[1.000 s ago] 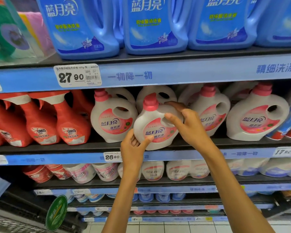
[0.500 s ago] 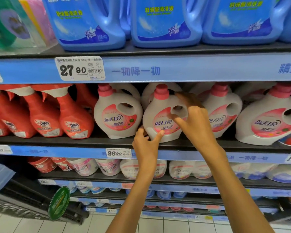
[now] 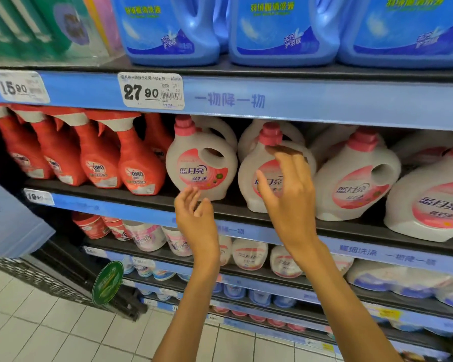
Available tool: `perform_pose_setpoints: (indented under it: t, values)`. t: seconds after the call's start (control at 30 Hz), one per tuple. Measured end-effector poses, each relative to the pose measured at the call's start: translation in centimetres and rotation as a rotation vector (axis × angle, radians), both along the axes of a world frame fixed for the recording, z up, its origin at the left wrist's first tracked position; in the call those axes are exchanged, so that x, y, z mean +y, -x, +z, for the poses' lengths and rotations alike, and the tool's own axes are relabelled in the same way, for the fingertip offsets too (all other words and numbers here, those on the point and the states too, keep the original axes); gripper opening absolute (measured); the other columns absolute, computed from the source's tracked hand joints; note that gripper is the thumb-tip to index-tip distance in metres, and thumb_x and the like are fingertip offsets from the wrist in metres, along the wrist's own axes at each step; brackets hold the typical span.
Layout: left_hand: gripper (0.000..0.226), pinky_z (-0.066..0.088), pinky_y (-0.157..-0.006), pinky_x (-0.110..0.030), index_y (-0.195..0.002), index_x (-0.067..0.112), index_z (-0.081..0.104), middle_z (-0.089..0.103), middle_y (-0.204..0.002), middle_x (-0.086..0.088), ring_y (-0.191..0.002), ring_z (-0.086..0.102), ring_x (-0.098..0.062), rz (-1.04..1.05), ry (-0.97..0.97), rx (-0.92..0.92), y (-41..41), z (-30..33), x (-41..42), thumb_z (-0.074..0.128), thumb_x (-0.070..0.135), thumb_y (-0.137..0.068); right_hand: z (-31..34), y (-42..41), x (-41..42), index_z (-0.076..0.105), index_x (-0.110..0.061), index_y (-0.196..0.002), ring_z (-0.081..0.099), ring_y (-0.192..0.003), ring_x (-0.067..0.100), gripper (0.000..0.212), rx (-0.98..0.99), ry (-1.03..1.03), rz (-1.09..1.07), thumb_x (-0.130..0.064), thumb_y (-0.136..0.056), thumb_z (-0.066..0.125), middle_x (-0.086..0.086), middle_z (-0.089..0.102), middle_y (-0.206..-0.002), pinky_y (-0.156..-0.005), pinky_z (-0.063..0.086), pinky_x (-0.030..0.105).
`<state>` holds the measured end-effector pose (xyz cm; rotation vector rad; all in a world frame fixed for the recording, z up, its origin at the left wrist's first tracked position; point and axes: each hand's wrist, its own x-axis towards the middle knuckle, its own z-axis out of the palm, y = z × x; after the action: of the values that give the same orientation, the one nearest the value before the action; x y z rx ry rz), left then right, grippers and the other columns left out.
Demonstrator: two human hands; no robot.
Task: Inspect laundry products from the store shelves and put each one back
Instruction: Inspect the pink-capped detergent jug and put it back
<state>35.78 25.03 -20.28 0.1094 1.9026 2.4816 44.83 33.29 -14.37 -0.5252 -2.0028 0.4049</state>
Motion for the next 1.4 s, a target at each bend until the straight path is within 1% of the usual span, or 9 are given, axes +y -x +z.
perform_pose_setpoints:
  t: [0.17,0.3,0.47,0.6,0.77,0.87,1.0,1.17,1.4]
  values:
    - [0.055,0.038,-0.084,0.002,-0.142,0.005,0.035,0.039,-0.146,-0.012,-0.124,0.043,-0.013,0.051,0.132,0.151,3.9,0.7,-1.5,0.053,-0.006,-0.091,2.0,2.6,-2.0,0.057,0.006,-0.120,0.059,-0.103,0.035,0.034,-0.077,-0.037,0.203,-0.004,-0.088,0.062,0.021,0.060,-0.111,-0.086,0.046,0.033]
    - [0.061,0.030,-0.113,-0.029,-0.147,0.006,0.025,0.030,-0.152,-0.014,-0.139,0.033,-0.026,-0.081,0.286,0.117,5.9,0.0,-1.4,0.056,0.009,-0.094,2.6,5.9,-2.8,0.052,0.006,-0.118,0.055,-0.098,0.041,0.030,-0.314,0.056,0.251,-0.015,-0.096,0.054,0.026,0.057,-0.109,-0.080,0.046,0.048]
    - [0.049,0.037,-0.109,-0.040,-0.138,0.003,0.032,0.044,-0.141,-0.017,-0.129,0.044,-0.027,-0.227,0.339,0.073,7.7,-0.9,-2.0,0.054,0.015,-0.096,1.5,10.0,-2.4,0.050,0.009,-0.119,0.051,-0.107,0.045,0.030,-0.548,0.203,0.189,-0.011,-0.098,0.044,0.030,0.055,-0.117,-0.090,0.043,0.048]
    - [0.032,0.046,-0.097,-0.038,-0.125,0.000,0.045,0.057,-0.120,-0.015,-0.111,0.055,-0.025,-0.328,0.271,0.104,8.4,-0.6,-2.8,0.054,0.008,-0.095,0.9,11.4,-2.4,0.045,-0.002,-0.135,0.040,-0.127,0.034,0.045,-0.319,0.248,0.093,-0.021,-0.096,0.055,0.019,0.046,-0.137,-0.100,0.030,0.030]
    - [0.022,0.054,-0.082,-0.019,-0.115,0.011,0.053,0.064,-0.108,0.000,-0.096,0.063,-0.006,-0.443,0.101,0.114,8.9,-0.5,-5.6,0.058,0.012,-0.093,1.5,11.2,-3.4,0.062,-0.007,-0.120,0.053,-0.117,0.022,0.031,-0.117,0.401,0.162,-0.017,-0.091,0.062,0.005,0.059,-0.124,-0.093,0.039,0.021]
    - [0.025,0.054,-0.080,-0.022,-0.116,0.018,0.054,0.066,-0.111,-0.001,-0.099,0.064,-0.008,-0.504,0.060,0.099,9.1,-0.4,-7.7,0.056,0.023,-0.092,1.9,10.5,-5.0,0.068,-0.008,-0.109,0.057,-0.101,0.004,0.022,0.010,0.435,0.151,-0.013,-0.088,0.064,-0.011,0.063,-0.105,-0.084,0.040,0.008]
    - [0.022,0.056,-0.074,-0.026,-0.112,0.025,0.055,0.068,-0.111,-0.004,-0.099,0.067,-0.015,-0.644,0.069,-0.088,8.9,-0.5,-10.0,0.043,0.036,-0.098,2.0,9.6,-7.1,0.069,-0.003,-0.102,0.064,-0.093,0.016,0.016,0.045,0.455,0.136,-0.013,-0.092,0.061,0.005,0.069,-0.098,-0.086,0.049,0.030]
    - [0.047,0.053,-0.093,-0.042,-0.129,0.014,0.055,0.067,-0.120,-0.010,-0.112,0.063,-0.024,-0.691,0.000,-0.281,7.5,0.2,-11.7,0.036,0.045,-0.099,1.9,8.1,-10.5,0.057,-0.014,-0.123,0.060,-0.101,0.007,0.032,0.079,0.747,0.292,-0.014,-0.091,0.062,-0.002,0.062,-0.116,-0.087,0.049,0.019]
    - [0.039,0.056,-0.088,-0.036,-0.120,0.021,0.060,0.071,-0.115,-0.002,-0.107,0.067,-0.016,-0.904,-0.074,-0.320,7.5,1.0,-13.0,0.035,0.043,-0.099,1.6,6.6,-12.9,0.054,-0.031,-0.126,0.064,-0.105,0.005,0.031,0.216,0.966,0.440,-0.028,-0.095,0.054,-0.012,0.065,-0.117,-0.080,0.053,0.019]
